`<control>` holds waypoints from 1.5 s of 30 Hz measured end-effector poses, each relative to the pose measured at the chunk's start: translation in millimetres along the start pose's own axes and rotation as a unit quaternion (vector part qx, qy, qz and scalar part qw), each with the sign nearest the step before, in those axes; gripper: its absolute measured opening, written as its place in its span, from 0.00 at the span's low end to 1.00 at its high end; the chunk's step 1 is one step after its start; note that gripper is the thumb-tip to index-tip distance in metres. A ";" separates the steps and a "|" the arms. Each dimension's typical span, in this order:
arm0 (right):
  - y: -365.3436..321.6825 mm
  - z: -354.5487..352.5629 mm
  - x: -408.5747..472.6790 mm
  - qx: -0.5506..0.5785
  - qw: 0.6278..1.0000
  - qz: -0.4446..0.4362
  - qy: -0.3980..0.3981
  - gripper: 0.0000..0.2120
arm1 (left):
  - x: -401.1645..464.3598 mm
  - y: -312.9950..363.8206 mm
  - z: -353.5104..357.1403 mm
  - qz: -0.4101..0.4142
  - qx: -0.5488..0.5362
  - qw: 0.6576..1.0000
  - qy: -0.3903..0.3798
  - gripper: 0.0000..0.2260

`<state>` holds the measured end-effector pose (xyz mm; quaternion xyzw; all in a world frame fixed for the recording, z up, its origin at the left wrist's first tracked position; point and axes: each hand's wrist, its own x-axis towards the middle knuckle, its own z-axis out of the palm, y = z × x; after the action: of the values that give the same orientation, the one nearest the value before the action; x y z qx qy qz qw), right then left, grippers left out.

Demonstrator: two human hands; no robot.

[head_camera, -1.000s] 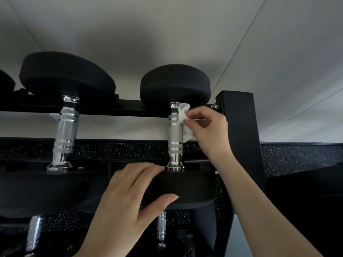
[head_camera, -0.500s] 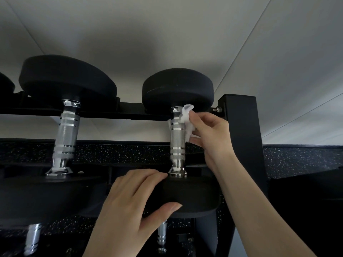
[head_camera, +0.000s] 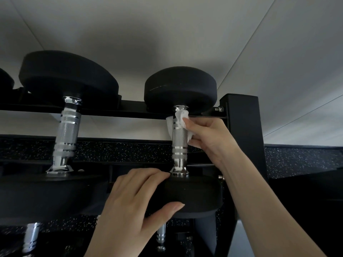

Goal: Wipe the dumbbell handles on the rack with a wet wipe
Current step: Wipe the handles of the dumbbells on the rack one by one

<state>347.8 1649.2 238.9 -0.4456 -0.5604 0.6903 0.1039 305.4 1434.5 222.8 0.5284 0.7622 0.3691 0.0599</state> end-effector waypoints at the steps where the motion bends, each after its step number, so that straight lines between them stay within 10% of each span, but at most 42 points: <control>1: 1.1 -2.1 -1.6 0.000 1.000 0.001 -0.011 0.13 | 0.0 0.0 -0.1 -0.001 0.000 1.000 0.001 0.22; 21: 18.7 -29.4 -38.0 -0.229 0.962 0.019 -0.148 0.05 | -3.0 4.4 -1.3 -0.035 -0.015 0.999 -0.013 0.23; 32: 4.6 -8.8 -53.1 -0.442 0.872 -0.198 -0.075 0.05 | -6.9 2.8 1.7 -0.063 -0.054 0.997 -0.003 0.24; 45: -11.0 22.3 -44.6 -0.682 0.666 -0.271 -0.135 0.10 | -9.0 0.9 7.4 -0.063 -0.076 0.995 0.026 0.23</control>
<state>353.4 1609.2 270.1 -0.1228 -0.9787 0.1094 -0.1232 313.5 1430.6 215.3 0.4635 0.7652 0.4348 0.1029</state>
